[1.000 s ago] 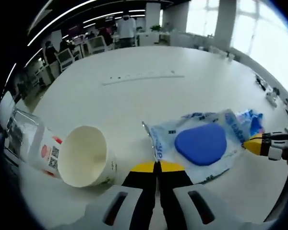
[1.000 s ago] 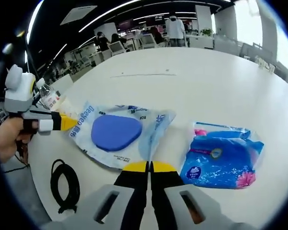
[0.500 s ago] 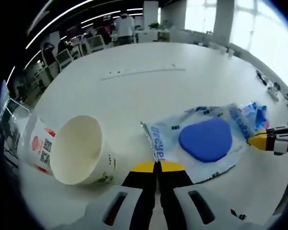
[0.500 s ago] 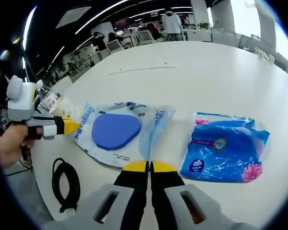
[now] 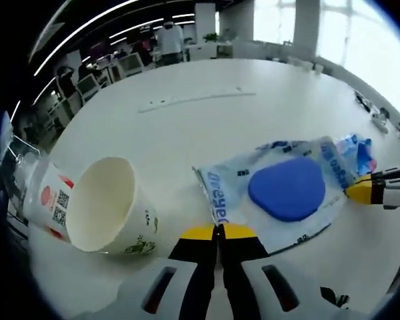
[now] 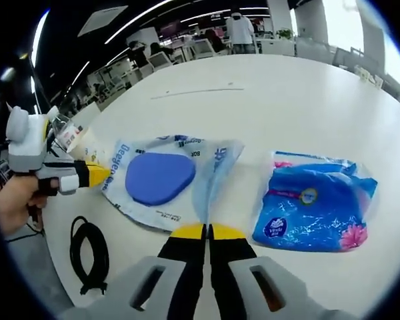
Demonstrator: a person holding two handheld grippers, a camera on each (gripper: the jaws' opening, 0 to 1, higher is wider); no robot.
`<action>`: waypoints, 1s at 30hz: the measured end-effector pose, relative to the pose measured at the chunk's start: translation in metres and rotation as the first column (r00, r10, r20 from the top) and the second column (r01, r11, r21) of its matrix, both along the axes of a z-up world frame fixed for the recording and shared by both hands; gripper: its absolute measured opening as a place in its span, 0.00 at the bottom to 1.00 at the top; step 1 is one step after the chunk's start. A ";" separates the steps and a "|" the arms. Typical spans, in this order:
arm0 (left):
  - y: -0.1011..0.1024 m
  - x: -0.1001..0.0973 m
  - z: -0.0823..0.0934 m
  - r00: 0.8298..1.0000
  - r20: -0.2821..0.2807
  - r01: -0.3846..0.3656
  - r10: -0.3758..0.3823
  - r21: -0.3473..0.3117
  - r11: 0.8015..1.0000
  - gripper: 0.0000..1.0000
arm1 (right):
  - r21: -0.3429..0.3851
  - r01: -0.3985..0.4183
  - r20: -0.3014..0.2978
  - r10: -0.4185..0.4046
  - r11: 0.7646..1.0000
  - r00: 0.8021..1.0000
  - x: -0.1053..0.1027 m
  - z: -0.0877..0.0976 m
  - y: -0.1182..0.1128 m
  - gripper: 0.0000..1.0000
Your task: Arrange the tabletop items into an orderly group along one side of the table until the central work area is clear of visible clutter.
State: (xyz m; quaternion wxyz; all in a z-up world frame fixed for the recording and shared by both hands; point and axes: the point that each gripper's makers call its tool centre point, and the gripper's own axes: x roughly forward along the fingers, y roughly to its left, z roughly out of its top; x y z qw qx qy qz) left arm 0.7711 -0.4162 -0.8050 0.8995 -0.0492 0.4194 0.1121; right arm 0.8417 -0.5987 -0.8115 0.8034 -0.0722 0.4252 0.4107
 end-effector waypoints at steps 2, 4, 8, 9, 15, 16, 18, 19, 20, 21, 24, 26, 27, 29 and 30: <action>-0.003 -0.003 -0.002 1.000 -0.008 -0.003 0.003 -0.028 1.000 0.00 | -0.004 0.003 0.005 -0.003 1.000 1.000 0.000 0.000 0.000 0.00; -0.003 -0.003 -0.002 1.000 -0.004 -0.017 0.017 -0.040 0.999 0.01 | -0.001 0.030 -0.001 -0.030 1.000 1.000 0.000 0.000 0.000 0.00; -0.003 -0.004 -0.001 1.000 -0.009 -0.022 0.021 -0.052 0.998 0.12 | -0.012 0.007 0.038 -0.006 1.000 0.999 0.001 0.001 0.000 0.03; -0.004 -0.004 0.000 1.000 -0.004 -0.030 0.030 -0.064 0.997 0.17 | -0.024 0.009 0.072 -0.007 1.000 0.997 0.004 0.004 -0.003 0.07; -0.012 -0.013 0.009 0.999 0.007 -0.043 0.045 -0.129 0.991 0.34 | 0.040 0.028 0.084 -0.031 0.999 0.996 -0.003 0.024 0.003 0.28; -0.014 -0.015 0.012 0.999 0.011 -0.038 0.040 -0.123 0.992 0.36 | 0.047 0.032 0.083 -0.036 0.998 0.996 -0.004 0.026 0.003 0.29; -0.016 -0.018 0.016 0.999 0.017 -0.026 0.028 -0.117 0.993 0.41 | 0.057 0.036 0.076 -0.040 0.998 0.996 -0.007 0.028 0.004 0.32; -0.016 -0.020 0.018 1.000 0.019 -0.021 0.024 -0.113 0.993 0.43 | 0.063 0.035 0.072 -0.039 0.997 0.997 -0.008 0.030 0.004 0.34; -0.017 -0.021 0.020 1.000 0.022 -0.015 0.018 -0.119 0.993 0.43 | 0.067 0.032 0.069 -0.036 0.997 0.997 -0.010 0.031 0.005 0.37; -0.018 -0.023 0.021 1.000 0.025 -0.013 0.016 -0.131 0.991 0.43 | 0.072 0.029 0.065 -0.034 0.997 0.997 -0.012 0.033 0.005 0.38; -0.016 -0.029 0.028 0.999 0.030 -0.038 0.042 -0.135 0.990 0.49 | 0.076 0.016 0.070 -0.022 0.997 0.997 -0.018 0.037 0.006 0.39; -0.013 -0.032 0.030 0.998 0.028 -0.048 0.052 -0.129 0.991 0.50 | 0.089 0.020 0.059 -0.026 0.996 0.998 -0.020 0.040 0.008 0.39; -0.013 -0.034 0.031 0.998 0.023 -0.050 0.053 -0.124 0.991 0.50 | 0.090 0.015 0.062 -0.021 0.996 0.998 -0.021 0.041 0.009 0.39; -0.009 -0.037 0.034 0.998 0.023 -0.056 0.059 -0.121 0.991 0.50 | 0.090 0.009 0.068 -0.016 0.996 0.998 -0.022 0.044 0.009 0.39; -0.007 -0.038 0.035 0.998 0.022 -0.057 0.060 -0.121 0.991 0.50 | 0.094 0.009 0.068 -0.016 0.996 0.998 -0.022 0.045 0.010 0.39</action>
